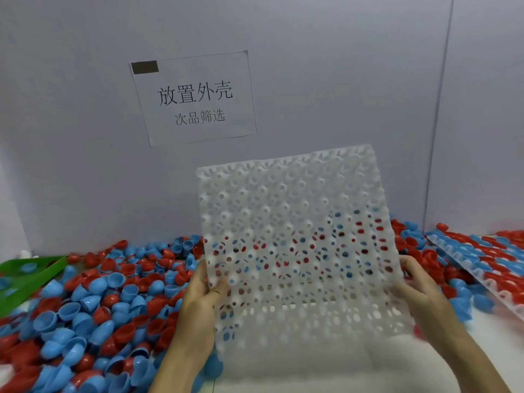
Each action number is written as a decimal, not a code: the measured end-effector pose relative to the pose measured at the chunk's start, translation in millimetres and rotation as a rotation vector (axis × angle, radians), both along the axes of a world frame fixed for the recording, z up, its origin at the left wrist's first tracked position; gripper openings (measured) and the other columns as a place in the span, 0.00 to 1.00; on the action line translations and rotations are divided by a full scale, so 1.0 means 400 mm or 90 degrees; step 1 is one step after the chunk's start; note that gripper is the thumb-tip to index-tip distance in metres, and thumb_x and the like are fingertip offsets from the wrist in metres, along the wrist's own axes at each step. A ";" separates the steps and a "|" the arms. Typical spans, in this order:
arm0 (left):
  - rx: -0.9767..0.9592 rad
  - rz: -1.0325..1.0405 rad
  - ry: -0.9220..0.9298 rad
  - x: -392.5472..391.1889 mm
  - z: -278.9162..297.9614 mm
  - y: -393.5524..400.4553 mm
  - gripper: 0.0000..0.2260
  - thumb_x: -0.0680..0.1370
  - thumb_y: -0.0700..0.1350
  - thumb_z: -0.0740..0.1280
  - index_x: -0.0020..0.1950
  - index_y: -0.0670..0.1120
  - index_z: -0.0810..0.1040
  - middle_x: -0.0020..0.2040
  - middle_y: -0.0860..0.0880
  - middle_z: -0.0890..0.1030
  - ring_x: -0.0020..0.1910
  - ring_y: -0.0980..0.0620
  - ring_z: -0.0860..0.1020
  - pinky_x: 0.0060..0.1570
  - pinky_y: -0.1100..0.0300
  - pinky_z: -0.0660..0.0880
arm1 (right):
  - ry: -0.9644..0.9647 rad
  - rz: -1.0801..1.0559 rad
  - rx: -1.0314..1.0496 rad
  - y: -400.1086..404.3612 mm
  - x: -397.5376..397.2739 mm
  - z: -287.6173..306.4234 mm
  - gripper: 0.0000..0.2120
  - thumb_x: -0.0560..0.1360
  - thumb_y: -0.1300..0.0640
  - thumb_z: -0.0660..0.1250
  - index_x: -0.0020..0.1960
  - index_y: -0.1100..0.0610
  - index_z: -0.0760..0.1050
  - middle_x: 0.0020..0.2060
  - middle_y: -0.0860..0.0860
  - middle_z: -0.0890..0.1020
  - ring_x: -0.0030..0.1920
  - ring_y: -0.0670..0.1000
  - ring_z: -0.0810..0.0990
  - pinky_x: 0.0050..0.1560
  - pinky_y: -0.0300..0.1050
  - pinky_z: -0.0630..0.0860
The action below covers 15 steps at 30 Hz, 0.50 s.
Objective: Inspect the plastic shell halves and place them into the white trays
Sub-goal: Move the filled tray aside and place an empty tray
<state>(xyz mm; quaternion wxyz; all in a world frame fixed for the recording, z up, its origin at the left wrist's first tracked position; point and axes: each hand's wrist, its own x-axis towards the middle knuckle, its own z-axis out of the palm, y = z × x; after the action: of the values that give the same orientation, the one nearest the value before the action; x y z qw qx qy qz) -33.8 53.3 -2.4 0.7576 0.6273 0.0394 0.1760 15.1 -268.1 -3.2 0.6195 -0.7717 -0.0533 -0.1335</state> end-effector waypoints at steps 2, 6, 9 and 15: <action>0.003 -0.023 0.017 -0.010 0.015 0.006 0.20 0.74 0.47 0.68 0.65 0.59 0.79 0.62 0.52 0.83 0.62 0.49 0.81 0.65 0.40 0.74 | 0.045 0.029 -0.049 -0.005 -0.004 0.001 0.12 0.79 0.60 0.63 0.56 0.43 0.77 0.46 0.40 0.85 0.46 0.50 0.85 0.47 0.52 0.78; 0.062 -0.018 0.100 -0.027 0.041 -0.004 0.26 0.75 0.60 0.68 0.73 0.58 0.73 0.66 0.60 0.79 0.67 0.55 0.75 0.71 0.43 0.67 | 0.040 0.001 -0.083 0.008 -0.022 0.022 0.14 0.76 0.41 0.61 0.48 0.47 0.81 0.41 0.39 0.86 0.41 0.45 0.85 0.43 0.46 0.75; 0.113 0.030 0.166 -0.025 0.043 -0.013 0.17 0.83 0.55 0.63 0.72 0.56 0.73 0.66 0.59 0.75 0.65 0.54 0.74 0.66 0.49 0.70 | 0.056 -0.012 -0.085 0.023 -0.030 0.031 0.11 0.76 0.38 0.61 0.52 0.40 0.77 0.45 0.41 0.85 0.42 0.41 0.83 0.41 0.42 0.75; 0.257 0.041 0.282 -0.028 0.044 -0.007 0.08 0.84 0.46 0.60 0.52 0.52 0.79 0.49 0.52 0.82 0.48 0.53 0.80 0.40 0.57 0.73 | 0.206 -0.015 -0.240 0.002 -0.042 0.031 0.12 0.83 0.51 0.60 0.43 0.44 0.77 0.43 0.44 0.82 0.45 0.45 0.79 0.41 0.43 0.74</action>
<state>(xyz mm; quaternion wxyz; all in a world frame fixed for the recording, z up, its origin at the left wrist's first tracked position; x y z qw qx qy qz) -45.1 50.4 15.2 0.5846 0.7867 0.1880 0.0628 -1.9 -267.5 9.4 0.4631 -0.8857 0.0316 -0.0030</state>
